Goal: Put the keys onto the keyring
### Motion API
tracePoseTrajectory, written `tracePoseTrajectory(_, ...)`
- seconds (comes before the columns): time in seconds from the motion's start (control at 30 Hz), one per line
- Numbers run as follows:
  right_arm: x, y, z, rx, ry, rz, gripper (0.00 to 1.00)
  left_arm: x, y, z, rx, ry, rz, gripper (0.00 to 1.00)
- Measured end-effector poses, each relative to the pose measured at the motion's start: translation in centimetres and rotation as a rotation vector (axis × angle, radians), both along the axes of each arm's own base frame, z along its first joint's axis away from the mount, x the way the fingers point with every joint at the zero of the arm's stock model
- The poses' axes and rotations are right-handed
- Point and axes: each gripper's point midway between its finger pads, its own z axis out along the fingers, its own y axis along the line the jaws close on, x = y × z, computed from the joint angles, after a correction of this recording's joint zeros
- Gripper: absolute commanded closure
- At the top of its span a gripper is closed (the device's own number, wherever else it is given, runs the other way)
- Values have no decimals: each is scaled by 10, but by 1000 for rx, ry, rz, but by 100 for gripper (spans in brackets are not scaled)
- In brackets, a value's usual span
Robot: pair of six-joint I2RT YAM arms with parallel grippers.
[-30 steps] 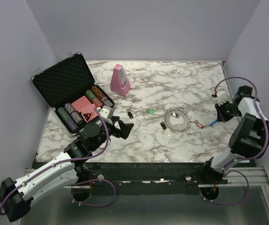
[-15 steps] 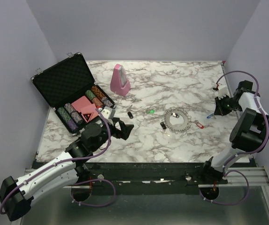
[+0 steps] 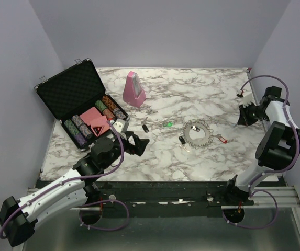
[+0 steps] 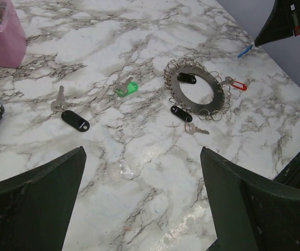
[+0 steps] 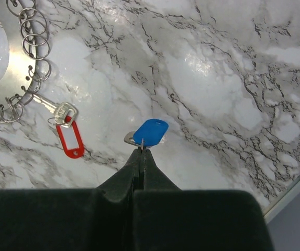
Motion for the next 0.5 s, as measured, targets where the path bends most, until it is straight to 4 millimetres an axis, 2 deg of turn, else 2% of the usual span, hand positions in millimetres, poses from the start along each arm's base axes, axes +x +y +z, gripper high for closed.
tracePoseTrajectory(0.3,-24,-9,28,-117,11,28,100,0,1,2,-6,-6,0,1)
tracePoseTrajectory(0.5,-51,-20,24,-199,119,50,100,-1,1,5,-9,-14,-1,1)
